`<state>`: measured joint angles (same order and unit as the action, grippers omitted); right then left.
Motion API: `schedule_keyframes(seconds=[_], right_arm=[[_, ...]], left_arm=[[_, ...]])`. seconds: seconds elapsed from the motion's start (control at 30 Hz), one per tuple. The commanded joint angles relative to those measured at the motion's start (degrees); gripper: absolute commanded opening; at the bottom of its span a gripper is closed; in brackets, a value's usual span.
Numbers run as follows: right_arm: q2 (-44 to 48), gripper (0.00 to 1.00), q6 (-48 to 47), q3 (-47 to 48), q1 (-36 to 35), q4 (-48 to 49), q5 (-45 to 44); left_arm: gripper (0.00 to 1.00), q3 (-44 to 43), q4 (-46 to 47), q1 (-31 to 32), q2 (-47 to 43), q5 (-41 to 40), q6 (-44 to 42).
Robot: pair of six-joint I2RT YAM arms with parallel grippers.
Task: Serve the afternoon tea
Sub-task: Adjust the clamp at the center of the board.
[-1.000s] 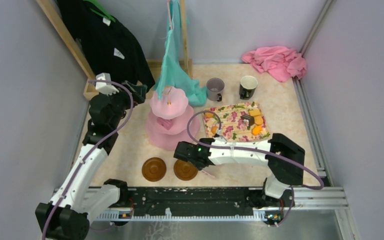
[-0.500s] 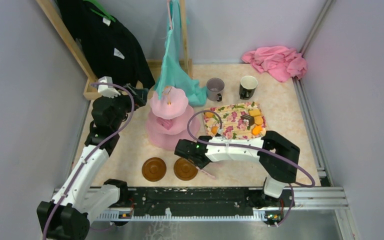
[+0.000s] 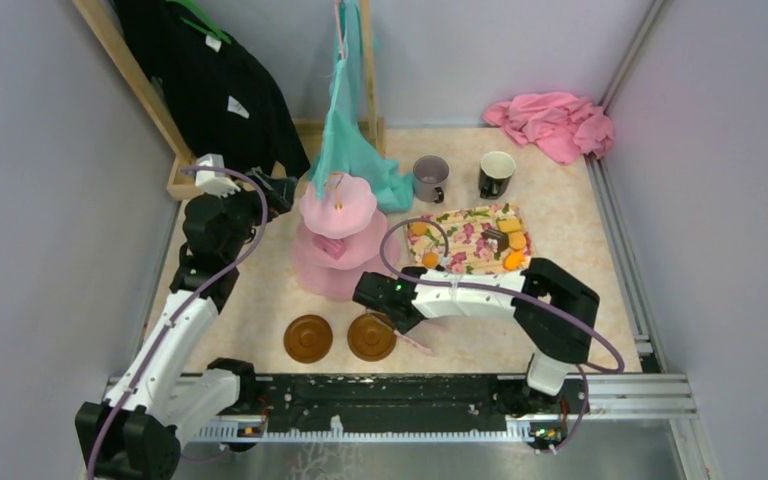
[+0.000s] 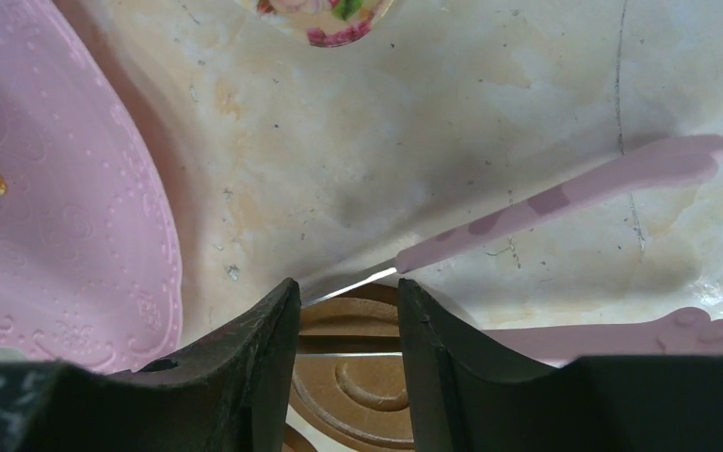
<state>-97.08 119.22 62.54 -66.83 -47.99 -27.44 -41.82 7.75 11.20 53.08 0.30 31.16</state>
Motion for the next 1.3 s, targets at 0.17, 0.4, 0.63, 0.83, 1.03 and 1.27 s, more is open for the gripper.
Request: schedule_keyframes(seconds=[0.17, 0.4, 0.63, 0.83, 1.03, 1.27], right_arm=[[-1.44, 0.41, 14.28, -0.81, 1.09, 1.88, 0.62], [-1.88, 0.28, 13.14, -2.44, 1.91, 3.25, 1.56], [-1.7, 0.12, 11.1, -3.96, 2.92, 4.77, 1.8], [-0.57, 0.11, 8.99, -4.21, 2.93, 2.83, 0.16], [3.48, 0.0, 4.07, -6.34, 3.02, 1.94, -5.66], [7.09, 0.0, -0.62, -6.27, 3.02, 0.3, -9.04]], left_arm=[[0.99, 0.43, 1.8, -0.39, -0.74, 1.13, 0.57], [0.99, 0.61, 1.83, -0.48, -0.36, 1.2, 0.57], [0.99, 0.63, 1.76, -0.69, 0.03, 1.03, 0.42], [0.99, 0.43, 1.85, -1.0, 0.21, 1.28, 0.33], [0.99, 0.27, 2.02, -1.33, 0.28, 1.64, 0.34], [0.99, 0.38, 2.59, -1.97, 0.48, 2.47, 0.49]])
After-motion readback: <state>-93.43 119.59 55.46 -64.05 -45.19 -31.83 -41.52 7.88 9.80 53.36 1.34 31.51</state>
